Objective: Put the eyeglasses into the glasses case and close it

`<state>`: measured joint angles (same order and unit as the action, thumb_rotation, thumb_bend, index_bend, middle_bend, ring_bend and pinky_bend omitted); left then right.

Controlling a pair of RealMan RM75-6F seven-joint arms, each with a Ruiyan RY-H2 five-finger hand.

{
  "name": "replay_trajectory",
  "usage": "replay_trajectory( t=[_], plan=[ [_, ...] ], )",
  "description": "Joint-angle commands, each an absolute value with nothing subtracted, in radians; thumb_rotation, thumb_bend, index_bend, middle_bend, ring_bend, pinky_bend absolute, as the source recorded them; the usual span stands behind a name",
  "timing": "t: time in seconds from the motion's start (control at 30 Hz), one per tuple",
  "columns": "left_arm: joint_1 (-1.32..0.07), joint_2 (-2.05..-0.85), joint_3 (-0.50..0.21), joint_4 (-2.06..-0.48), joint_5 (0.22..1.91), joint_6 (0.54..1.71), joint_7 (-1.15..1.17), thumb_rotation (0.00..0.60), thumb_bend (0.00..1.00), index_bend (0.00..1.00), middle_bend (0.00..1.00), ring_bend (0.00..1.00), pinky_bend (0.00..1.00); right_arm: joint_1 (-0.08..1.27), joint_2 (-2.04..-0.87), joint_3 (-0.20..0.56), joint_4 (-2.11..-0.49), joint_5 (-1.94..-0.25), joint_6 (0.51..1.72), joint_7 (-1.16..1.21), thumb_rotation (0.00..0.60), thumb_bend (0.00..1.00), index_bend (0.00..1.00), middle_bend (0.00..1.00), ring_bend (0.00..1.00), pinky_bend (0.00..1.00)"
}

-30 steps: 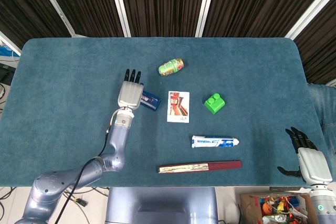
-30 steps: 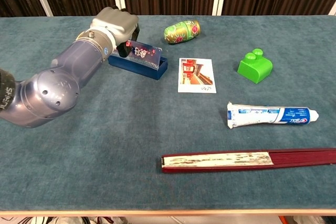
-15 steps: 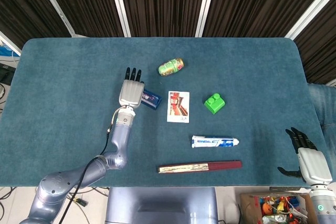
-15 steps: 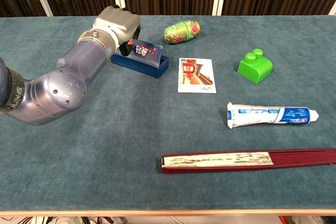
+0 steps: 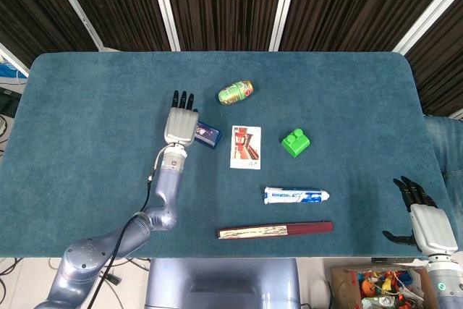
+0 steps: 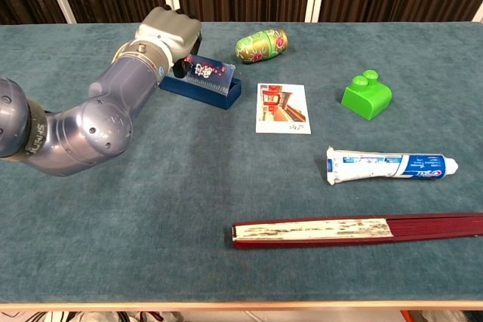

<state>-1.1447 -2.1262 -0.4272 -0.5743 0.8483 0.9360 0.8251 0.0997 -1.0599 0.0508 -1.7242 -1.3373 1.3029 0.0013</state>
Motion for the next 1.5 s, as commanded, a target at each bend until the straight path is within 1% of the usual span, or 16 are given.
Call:
replay_trajectory(
  t=[0.03,0.23,0.3,0.37,0.43,0.5,0.57,0.63,0.83,1.03,1.17,1.37,1.5],
  plan=[
    [-1.154,-2.141,-0.429,-0.547,0.852,0.925,0.823,0.6,0.47,0.42,0.08,0.0,0.0,0.1,-1.059,0.051,-1.726,-1.336,1.301,0.002,0.6,0.1,0.09,0.0,0.04,0.18],
    [-1.166,-2.166,-0.438,-0.5,0.85,0.905,0.817,0.6,0.47,0.39,0.08,0.0,0.0,0.1,-1.058,0.051,-1.726,-1.335,1.302,0.005,0.6,0.1,0.09,0.0,0.04,0.18],
    [-1.17,-2.173,-0.439,-0.488,0.854,0.903,0.812,0.6,0.47,0.37,0.08,0.0,0.0,0.1,-1.058,0.052,-1.725,-1.336,1.303,0.006,0.6,0.1,0.09,0.0,0.04,0.18],
    [-1.173,-2.177,-0.439,-0.478,0.859,0.904,0.809,0.6,0.47,0.31,0.08,0.0,0.0,0.1,-1.058,0.052,-1.725,-1.337,1.303,0.006,0.6,0.1,0.09,0.0,0.04,0.18],
    [-1.176,-2.18,-0.442,-0.469,0.862,0.907,0.805,0.6,0.47,0.19,0.07,0.0,0.0,0.1,-1.058,0.051,-1.725,-1.337,1.303,0.007,0.6,0.1,0.09,0.0,0.04,0.18],
    [-1.178,-2.181,-0.447,-0.468,0.864,0.909,0.798,0.6,0.46,0.12,0.06,0.0,0.0,0.1,-1.058,0.051,-1.725,-1.338,1.304,0.007,0.6,0.1,0.09,0.0,0.04,0.18],
    [-1.176,-2.176,-0.449,-0.478,0.866,0.91,0.797,0.6,0.42,0.09,0.05,0.0,0.0,0.1,-1.058,0.052,-1.724,-1.338,1.304,0.009,0.6,0.1,0.09,0.0,0.04,0.18],
    [-1.173,-2.167,-0.448,-0.491,0.866,0.905,0.808,0.6,0.36,0.06,0.05,0.0,0.0,0.1,-1.058,0.052,-1.724,-1.339,1.304,0.01,0.6,0.1,0.09,0.0,0.04,0.18],
    [-1.144,-2.091,-0.431,-0.608,0.845,0.856,0.911,0.6,0.25,0.06,0.06,0.0,0.0,0.1,-1.059,0.052,-1.725,-1.341,1.306,0.01,0.6,0.1,0.09,0.0,0.04,0.18],
    [-1.112,-1.969,-0.409,-0.795,0.791,0.798,1.022,0.6,0.24,0.09,0.07,0.0,0.0,0.099,-1.06,0.052,-1.726,-1.341,1.308,0.013,0.6,0.1,0.09,0.0,0.04,0.18],
    [-1.105,-1.905,-0.403,-0.907,0.746,0.801,1.068,0.6,0.24,0.1,0.08,0.0,0.0,0.099,-1.062,0.053,-1.726,-1.341,1.308,0.014,0.6,0.1,0.09,0.0,0.04,0.18],
    [-1.106,-1.863,-0.385,-0.978,0.699,0.8,1.089,0.6,0.24,0.11,0.09,0.0,0.0,0.099,-1.062,0.054,-1.726,-1.34,1.308,0.016,0.6,0.1,0.09,0.0,0.04,0.18],
    [-1.117,-1.842,-0.363,-0.996,0.633,0.774,1.129,0.6,0.2,0.11,0.1,0.0,0.0,0.099,-1.061,0.054,-1.726,-1.34,1.307,0.018,0.6,0.1,0.09,0.0,0.04,0.18]
  ],
)
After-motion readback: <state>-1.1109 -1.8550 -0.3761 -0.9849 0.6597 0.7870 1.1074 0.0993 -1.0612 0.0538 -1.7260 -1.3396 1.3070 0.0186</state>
